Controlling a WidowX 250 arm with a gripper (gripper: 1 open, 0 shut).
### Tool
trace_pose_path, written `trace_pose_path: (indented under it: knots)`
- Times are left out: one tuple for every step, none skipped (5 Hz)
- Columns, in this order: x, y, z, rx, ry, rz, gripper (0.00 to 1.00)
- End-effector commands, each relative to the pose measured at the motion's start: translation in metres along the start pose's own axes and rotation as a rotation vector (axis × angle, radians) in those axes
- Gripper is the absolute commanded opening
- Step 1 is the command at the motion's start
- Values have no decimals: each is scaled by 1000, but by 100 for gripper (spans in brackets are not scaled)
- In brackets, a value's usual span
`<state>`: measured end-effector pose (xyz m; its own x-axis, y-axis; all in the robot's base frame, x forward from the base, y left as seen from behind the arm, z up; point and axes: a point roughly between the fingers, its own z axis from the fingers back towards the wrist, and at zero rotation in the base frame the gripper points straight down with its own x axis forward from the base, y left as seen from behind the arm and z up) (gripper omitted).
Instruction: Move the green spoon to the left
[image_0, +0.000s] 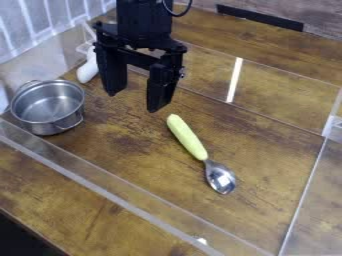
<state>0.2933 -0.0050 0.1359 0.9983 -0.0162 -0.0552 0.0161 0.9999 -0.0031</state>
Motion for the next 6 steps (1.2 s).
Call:
trace_pose_path:
  knots:
    - [1, -2, -16, -6, 37, 43, 100]
    - [25, -19, -29, -17, 21, 216, 100]
    - [53, -38, -47, -31, 4, 355, 100]
    - [67, -47, -64, -42, 2, 401, 100]
    - [75, -52, -79, -44, 7, 432, 100]
    - [84, -56, -83, -46, 10, 449, 0]
